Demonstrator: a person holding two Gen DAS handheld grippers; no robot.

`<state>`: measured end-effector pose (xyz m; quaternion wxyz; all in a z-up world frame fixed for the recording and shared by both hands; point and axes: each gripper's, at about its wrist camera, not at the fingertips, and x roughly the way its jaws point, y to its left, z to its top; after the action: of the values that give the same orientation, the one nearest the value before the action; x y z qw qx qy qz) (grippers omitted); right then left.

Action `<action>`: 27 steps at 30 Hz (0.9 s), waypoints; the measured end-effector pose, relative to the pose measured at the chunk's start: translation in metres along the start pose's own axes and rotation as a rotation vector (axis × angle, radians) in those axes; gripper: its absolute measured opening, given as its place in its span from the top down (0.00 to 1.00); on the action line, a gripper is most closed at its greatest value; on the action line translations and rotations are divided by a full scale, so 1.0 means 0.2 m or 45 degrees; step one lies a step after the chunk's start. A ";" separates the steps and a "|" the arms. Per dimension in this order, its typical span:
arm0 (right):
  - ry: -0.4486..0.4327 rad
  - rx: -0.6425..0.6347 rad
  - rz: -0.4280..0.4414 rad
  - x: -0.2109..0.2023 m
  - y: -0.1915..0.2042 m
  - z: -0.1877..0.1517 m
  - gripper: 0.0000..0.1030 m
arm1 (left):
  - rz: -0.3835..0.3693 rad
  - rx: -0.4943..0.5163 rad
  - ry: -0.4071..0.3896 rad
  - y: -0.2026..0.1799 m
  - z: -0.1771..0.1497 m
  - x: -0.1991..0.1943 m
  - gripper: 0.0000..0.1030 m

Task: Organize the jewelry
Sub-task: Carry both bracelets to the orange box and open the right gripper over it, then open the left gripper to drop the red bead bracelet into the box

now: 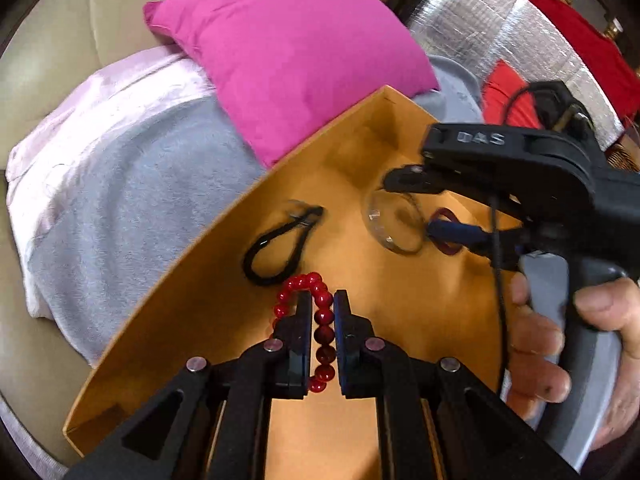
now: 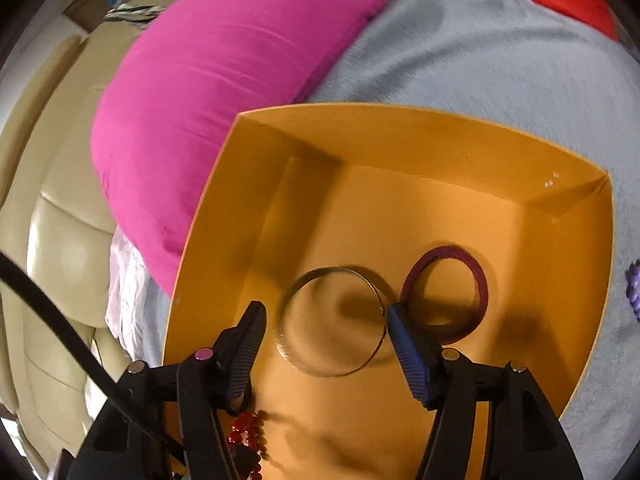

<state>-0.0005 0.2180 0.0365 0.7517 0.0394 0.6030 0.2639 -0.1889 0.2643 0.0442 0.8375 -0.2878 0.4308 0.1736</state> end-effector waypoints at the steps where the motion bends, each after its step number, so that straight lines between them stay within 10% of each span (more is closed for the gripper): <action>1: 0.004 0.003 0.007 0.00 0.00 0.00 0.34 | 0.014 -0.009 -0.002 0.00 0.00 0.00 0.88; 12: -0.219 -0.054 0.070 -0.42 -0.04 -0.02 0.34 | 0.189 0.066 -0.217 -0.15 0.03 -0.13 0.51; 27: -0.541 0.075 -0.112 -1.13 -0.69 -0.12 0.34 | 0.324 0.305 -0.422 -0.47 0.01 -0.21 0.44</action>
<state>-0.0041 -0.0079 0.1784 0.8713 0.0895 0.4397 0.1988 -0.1611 0.1897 0.1110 0.8963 -0.0973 0.3378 0.2701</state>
